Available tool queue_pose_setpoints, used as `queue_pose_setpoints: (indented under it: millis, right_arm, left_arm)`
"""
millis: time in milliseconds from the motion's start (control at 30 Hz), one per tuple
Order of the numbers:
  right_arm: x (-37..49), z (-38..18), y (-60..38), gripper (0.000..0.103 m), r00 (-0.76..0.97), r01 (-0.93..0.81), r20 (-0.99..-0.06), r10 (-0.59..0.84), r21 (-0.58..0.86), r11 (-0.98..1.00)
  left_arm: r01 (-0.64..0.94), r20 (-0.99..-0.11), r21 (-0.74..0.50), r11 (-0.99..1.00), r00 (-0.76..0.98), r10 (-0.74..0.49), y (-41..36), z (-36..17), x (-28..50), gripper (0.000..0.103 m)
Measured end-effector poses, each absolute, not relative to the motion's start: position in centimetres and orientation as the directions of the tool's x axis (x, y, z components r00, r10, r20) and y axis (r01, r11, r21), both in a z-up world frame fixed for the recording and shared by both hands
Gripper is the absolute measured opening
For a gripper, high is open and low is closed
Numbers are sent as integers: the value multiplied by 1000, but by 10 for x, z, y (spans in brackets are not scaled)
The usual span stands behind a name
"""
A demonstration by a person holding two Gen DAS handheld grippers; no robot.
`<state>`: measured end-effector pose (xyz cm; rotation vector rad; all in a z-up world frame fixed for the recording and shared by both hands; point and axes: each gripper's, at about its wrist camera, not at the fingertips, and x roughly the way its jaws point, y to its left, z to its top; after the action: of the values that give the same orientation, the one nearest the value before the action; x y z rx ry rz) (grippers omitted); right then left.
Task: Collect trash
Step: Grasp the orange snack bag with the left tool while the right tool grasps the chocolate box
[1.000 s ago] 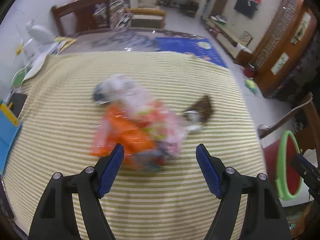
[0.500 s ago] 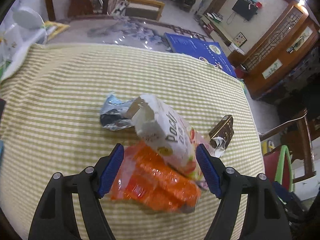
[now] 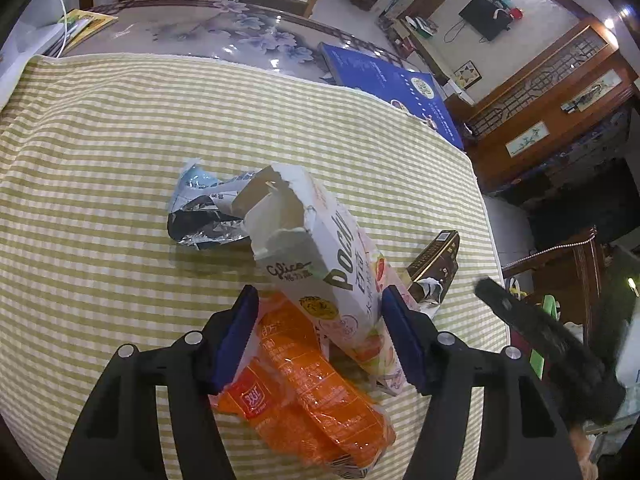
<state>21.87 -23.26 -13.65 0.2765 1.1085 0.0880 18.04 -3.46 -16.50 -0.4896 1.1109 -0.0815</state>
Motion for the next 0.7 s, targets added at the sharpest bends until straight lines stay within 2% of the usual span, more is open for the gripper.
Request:
queue_pose_setpoints:
  millis: [267, 467, 533, 567, 633, 700]
  right_arm:
    - [248, -158, -198, 70, 397, 13, -898, 190, 213, 977]
    - [242, -155, -192, 47, 400, -22, -891, 216, 226, 974]
    - [237, -149, -193, 43, 406, -33, -882, 239, 247, 968]
    - [234, -144, -194, 38, 411, -41, -877, 250, 256, 966]
    - [226, -135, -195, 9, 406, -67, -869, 282, 279, 958]
    - [215, -123, -195, 9, 417, -92, -857, 301, 289, 953]
  left_arm:
    - [-168, -829, -416, 894, 474, -297, -31, -160, 180, 50]
    - [-137, -824, -386, 912, 496, -274, -32, -150, 173, 41]
    - [-125, -822, -367, 922, 507, -258, -35, -144, 169, 40]
    - [-119, -821, -359, 926, 513, -252, -35, -142, 168, 40]
    - [-106, -815, -343, 933, 528, -239, -36, -134, 162, 39]
    - [-97, -806, -335, 937, 544, -232, -36, -127, 156, 38]
